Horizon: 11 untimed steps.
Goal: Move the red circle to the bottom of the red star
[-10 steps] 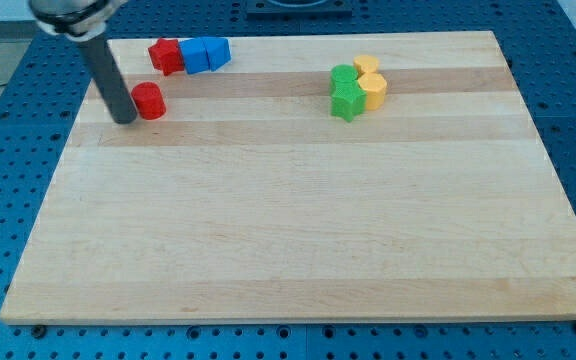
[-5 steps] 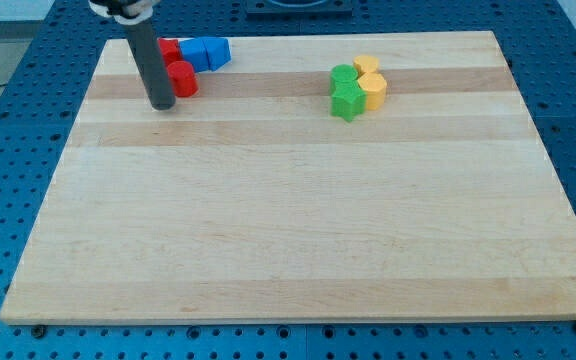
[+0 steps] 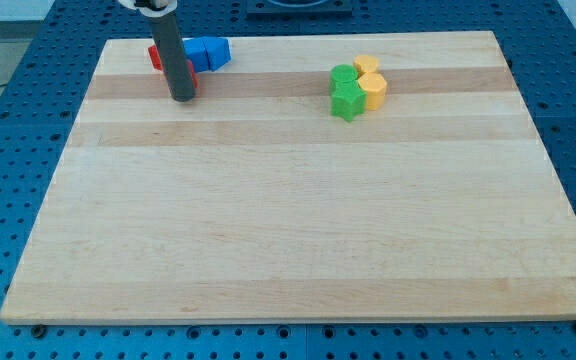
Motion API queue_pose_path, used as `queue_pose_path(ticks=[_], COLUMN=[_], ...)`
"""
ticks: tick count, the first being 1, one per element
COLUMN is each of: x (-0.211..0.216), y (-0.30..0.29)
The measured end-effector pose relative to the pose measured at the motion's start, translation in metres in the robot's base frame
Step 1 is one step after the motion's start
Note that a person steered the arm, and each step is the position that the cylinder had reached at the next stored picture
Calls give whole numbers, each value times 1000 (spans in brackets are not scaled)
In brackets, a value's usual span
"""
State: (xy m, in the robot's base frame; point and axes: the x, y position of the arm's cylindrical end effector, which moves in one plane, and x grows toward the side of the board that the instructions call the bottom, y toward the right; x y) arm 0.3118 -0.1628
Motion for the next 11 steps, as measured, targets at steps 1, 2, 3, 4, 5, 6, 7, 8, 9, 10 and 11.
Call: queue_pose_path(ticks=[1, 2, 3, 4, 5, 6, 7, 8, 9, 10, 11], x=[-3, -6, -10, -10, -8, -8, -9, -18, -22, -22, -22], y=[-2, -4, -7, -9, 2, 26, 28, 17, 10, 9, 6])
